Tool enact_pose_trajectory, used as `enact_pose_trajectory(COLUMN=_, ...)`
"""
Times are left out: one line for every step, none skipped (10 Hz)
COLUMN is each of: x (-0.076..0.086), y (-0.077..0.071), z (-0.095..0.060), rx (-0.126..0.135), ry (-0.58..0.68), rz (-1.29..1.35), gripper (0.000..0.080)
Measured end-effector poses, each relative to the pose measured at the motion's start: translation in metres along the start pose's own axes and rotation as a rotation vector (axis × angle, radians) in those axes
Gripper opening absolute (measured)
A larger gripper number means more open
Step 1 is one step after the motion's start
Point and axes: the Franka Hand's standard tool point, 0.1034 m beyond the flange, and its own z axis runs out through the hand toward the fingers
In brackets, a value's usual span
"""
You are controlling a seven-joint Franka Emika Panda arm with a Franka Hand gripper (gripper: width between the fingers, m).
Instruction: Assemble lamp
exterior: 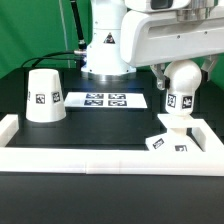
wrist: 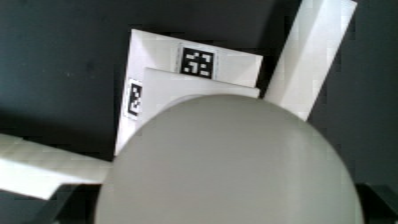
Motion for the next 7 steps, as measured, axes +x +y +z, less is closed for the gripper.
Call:
enact_pose_trajectory(x=0.0, y=0.0012, z=-0.0003, rx=0.0, ry=0.001, rz=0.0, gripper=0.0577)
enact_pose_trajectory(x=-0.0003, y=0.0014, z=0.0005, rx=0.0, ry=0.001, rz=0.001, gripper=0.0577)
enact_pose_trajectory(x=-0.0004, y=0.0013, z=0.0009, rx=0.001, ry=0.0, rz=0.008, gripper=0.0577)
enact_pose_trajectory(x=-0.0004, y=0.0013, z=0.0011, rx=0.001, ry=0.0, rz=0.02, gripper=0.0577)
enact_pose_trajectory(x=-0.0005, y=0.0012, z=0.0014, rx=0.001, ry=0.0, rz=0.031, gripper=0.0577)
enact_pose_trajectory(x=-0.0006, y=0.0012, z=0.0017, rx=0.001, ry=-0.001, rz=0.06, gripper=0.0577)
enact_pose_trajectory(x=-0.0005, y=0.0005, z=0.0019, rx=0.004, ry=-0.001, rz=0.138, gripper=0.0579)
